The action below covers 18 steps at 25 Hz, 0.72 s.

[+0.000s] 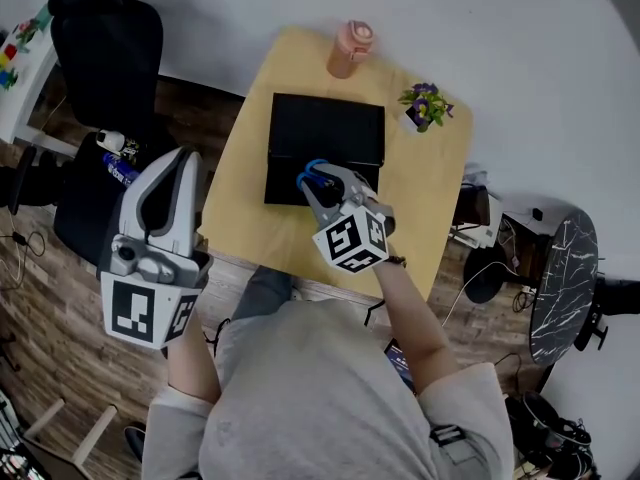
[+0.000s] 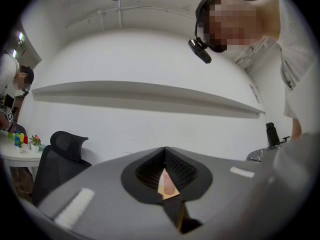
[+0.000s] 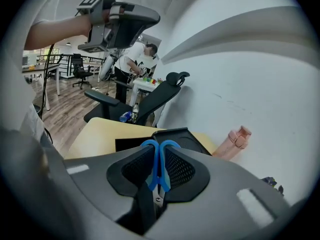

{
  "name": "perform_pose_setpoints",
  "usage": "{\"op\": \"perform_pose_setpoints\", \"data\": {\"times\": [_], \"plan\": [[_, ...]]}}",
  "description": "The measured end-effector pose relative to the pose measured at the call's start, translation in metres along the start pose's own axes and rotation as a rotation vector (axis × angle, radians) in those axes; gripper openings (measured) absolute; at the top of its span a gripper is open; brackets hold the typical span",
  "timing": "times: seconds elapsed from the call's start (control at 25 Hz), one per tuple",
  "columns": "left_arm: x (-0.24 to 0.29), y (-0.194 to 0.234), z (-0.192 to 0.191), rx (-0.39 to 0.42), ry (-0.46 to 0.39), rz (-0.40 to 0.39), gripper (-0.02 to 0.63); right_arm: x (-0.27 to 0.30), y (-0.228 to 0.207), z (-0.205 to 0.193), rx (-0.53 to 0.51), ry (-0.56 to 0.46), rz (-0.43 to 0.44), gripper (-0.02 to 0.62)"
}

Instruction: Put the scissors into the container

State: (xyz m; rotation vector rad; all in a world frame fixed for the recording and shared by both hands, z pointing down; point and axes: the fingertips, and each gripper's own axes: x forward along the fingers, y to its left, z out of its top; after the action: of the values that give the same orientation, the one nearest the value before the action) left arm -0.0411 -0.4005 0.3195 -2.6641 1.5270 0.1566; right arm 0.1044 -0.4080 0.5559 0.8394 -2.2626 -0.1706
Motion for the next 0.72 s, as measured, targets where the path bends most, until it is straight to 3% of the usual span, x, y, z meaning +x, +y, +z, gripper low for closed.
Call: {"op": "perform_pose_setpoints", "data": {"times": [0.72], "plan": [[-0.002, 0.018, -0.024, -0.013, 0.051, 0.026, 0.055, 0.047, 0.027, -0.037, -0.11, 0.201, 0.211, 0.074]]}}
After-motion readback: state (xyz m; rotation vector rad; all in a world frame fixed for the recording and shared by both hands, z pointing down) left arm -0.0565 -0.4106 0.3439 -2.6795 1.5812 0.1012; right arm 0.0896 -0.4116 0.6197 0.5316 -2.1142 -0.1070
